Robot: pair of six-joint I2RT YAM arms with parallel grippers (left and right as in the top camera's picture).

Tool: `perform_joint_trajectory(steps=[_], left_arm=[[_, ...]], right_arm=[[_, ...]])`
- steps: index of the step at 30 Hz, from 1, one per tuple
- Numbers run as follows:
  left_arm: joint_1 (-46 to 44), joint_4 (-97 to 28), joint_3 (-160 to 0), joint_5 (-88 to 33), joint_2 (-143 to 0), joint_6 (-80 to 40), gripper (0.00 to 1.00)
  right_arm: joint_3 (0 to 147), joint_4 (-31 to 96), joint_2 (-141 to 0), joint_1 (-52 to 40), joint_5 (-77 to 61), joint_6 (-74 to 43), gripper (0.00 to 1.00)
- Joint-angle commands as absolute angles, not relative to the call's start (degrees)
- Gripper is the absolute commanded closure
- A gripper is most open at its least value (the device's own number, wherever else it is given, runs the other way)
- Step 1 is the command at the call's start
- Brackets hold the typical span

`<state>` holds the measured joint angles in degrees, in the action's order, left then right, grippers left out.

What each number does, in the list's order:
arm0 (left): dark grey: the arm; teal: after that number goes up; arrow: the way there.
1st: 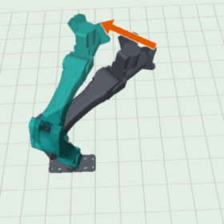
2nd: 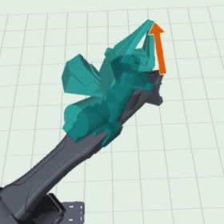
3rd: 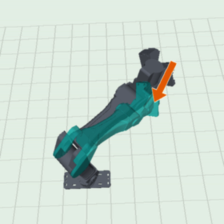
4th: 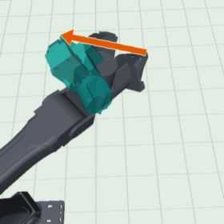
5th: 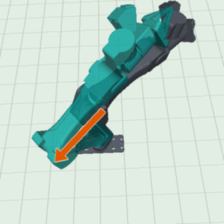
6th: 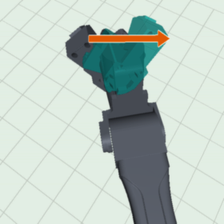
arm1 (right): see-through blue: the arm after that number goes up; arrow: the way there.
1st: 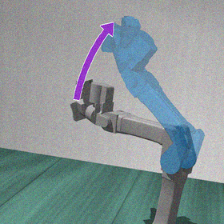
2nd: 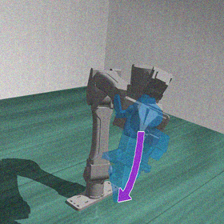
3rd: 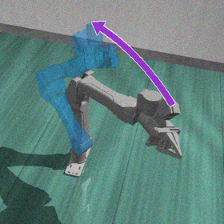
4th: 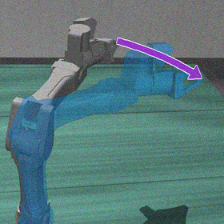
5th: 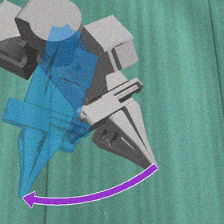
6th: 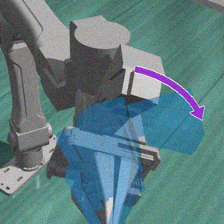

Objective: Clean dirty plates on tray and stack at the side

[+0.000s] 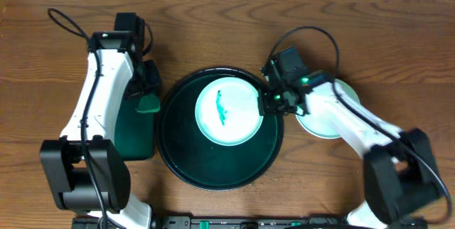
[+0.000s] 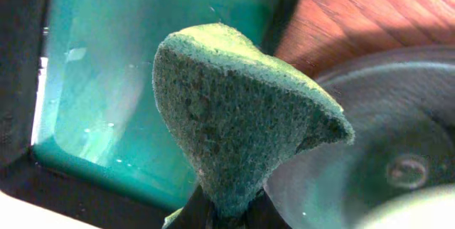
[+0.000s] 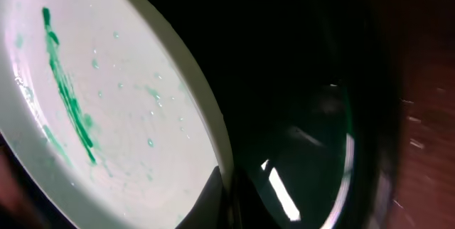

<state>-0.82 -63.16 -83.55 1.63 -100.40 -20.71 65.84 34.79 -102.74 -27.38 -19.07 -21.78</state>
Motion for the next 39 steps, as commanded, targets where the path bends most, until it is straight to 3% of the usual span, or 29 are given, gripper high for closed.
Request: perform_joint_trajectory(steps=[1, 11, 20, 29, 33, 37, 39], left_arm=[[-3.0, -63.2, -84.6, 1.4, -100.1, -19.8, 0.93], [-11.2, -58.5, -81.8, -9.0, -100.4, -20.7, 0.93], [-21.3, -52.4, -74.6, -8.3, -103.5, -29.9, 0.93], [-24.2, -47.8, -70.3, -7.2, -109.9, -33.3, 0.93], [-25.3, -45.9, -70.3, -11.9, -111.8, -31.6, 0.93], [-26.8, -41.1, -70.3, -24.9, -112.1, -19.4, 0.93], [-27.0, -40.3, -70.3, -25.5, -112.1, -19.0, 0.93]], right_arm=[[66.7, 33.3, -107.7, -29.9, -19.6, -24.9, 0.99], [66.7, 31.5, -111.4, -29.6, -21.5, -26.8, 0.99], [66.7, 31.5, -111.7, -29.6, -21.7, -26.8, 0.99], [66.7, 31.5, -111.7, -29.6, -21.7, -26.8, 0.99], [66.7, 31.5, -111.7, -29.6, -21.7, -26.8, 0.99], [66.7, 31.5, -111.7, -29.6, -21.7, -26.8, 0.99], [66.7, 31.5, -111.7, -29.6, -21.7, -26.8, 0.99]])
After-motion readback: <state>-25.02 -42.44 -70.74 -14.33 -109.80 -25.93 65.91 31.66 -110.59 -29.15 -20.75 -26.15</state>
